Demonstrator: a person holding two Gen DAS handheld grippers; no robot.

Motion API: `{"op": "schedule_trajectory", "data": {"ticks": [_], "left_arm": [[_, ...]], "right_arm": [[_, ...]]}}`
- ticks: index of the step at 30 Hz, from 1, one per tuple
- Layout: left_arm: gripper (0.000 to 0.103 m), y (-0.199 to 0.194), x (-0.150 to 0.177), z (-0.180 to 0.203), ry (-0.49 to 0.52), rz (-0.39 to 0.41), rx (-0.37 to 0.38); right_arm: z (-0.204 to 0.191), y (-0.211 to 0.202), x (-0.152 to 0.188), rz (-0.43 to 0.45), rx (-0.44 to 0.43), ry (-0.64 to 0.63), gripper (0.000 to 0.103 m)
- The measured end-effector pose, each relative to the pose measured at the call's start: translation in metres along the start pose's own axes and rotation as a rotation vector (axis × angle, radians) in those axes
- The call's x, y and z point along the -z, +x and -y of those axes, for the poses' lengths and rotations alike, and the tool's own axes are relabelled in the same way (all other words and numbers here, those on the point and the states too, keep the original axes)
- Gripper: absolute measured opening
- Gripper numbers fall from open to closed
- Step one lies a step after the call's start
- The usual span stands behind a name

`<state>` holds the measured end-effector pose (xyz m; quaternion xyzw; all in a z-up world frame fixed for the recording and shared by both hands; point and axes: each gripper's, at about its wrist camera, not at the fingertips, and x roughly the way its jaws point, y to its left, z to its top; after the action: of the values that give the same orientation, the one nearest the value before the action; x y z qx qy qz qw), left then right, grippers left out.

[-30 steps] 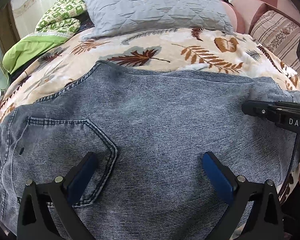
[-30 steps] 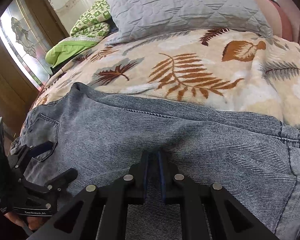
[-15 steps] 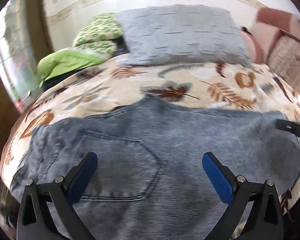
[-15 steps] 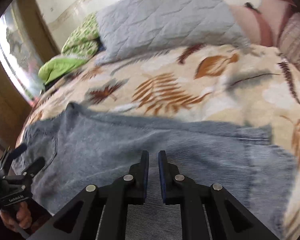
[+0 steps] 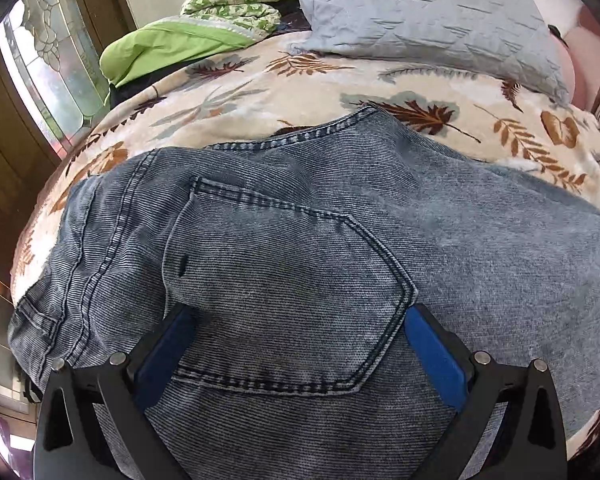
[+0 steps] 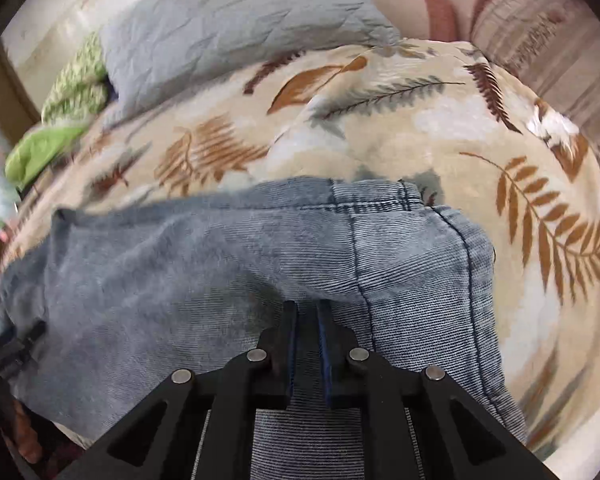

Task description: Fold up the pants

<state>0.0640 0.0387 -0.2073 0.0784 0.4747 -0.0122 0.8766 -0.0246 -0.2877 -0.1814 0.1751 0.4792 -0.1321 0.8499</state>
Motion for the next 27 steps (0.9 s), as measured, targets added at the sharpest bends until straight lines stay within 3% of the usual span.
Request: {"op": "schedule_trajectory", "data": {"ticks": [20, 27], "left_arm": [[0.103, -0.004, 0.006, 0.001, 0.015, 0.045, -0.017], [0.103, -0.010, 0.000, -0.004, 0.025, 0.030, 0.025]], "right_arm": [[0.009, -0.004, 0.013, 0.042, 0.005, 0.057, 0.012], [0.008, -0.003, 0.010, 0.053, 0.019, 0.064, 0.012]]}}
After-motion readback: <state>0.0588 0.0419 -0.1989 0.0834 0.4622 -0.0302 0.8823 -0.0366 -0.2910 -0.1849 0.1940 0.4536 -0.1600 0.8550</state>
